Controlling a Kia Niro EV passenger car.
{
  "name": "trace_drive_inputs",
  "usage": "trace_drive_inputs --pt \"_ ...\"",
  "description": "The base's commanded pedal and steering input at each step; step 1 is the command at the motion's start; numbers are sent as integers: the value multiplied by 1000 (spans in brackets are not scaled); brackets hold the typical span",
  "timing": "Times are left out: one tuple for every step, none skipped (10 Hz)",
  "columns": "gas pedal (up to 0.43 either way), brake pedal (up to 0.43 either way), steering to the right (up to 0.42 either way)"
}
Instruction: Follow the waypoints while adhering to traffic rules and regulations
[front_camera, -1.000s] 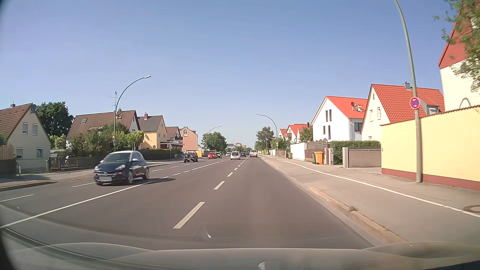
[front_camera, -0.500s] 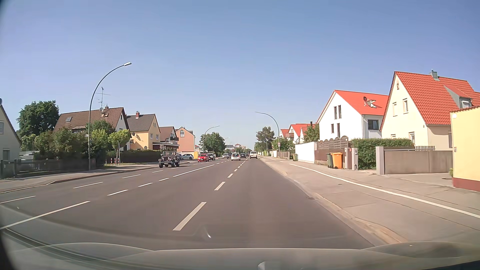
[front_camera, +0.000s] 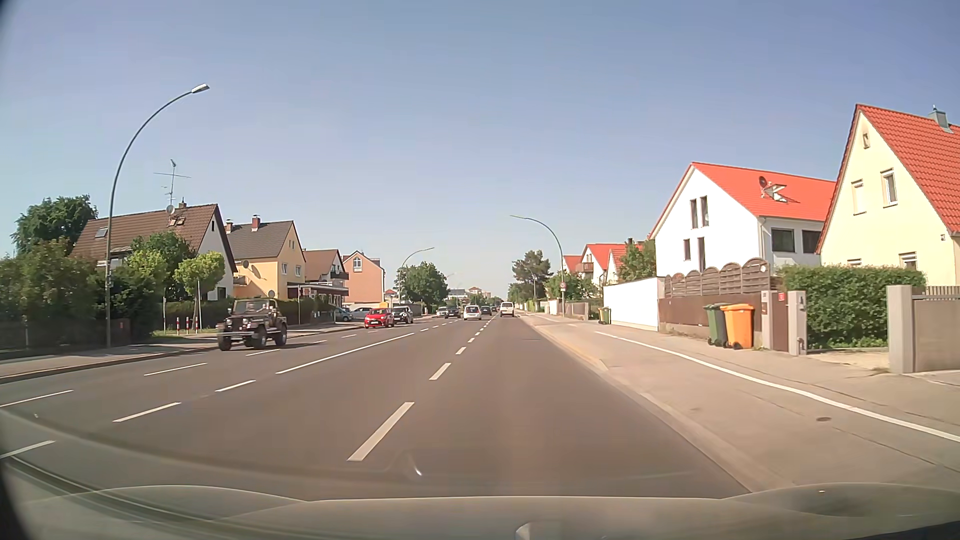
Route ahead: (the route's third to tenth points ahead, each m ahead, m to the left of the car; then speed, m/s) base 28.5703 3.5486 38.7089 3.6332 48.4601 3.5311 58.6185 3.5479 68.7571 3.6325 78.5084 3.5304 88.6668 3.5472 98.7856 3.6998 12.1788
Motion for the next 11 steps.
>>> trace_drive_inputs --pt "177 0 -3" --pt "138 0 -3" --pt "138 0 -3" --pt "138 0 -3" --pt "138 0 -3" --pt "138 0 -4" --pt "138 0 -4" --pt "138 0 -4" --pt "138 0 -4" --pt "138 0 -4" --pt "138 0 -4"
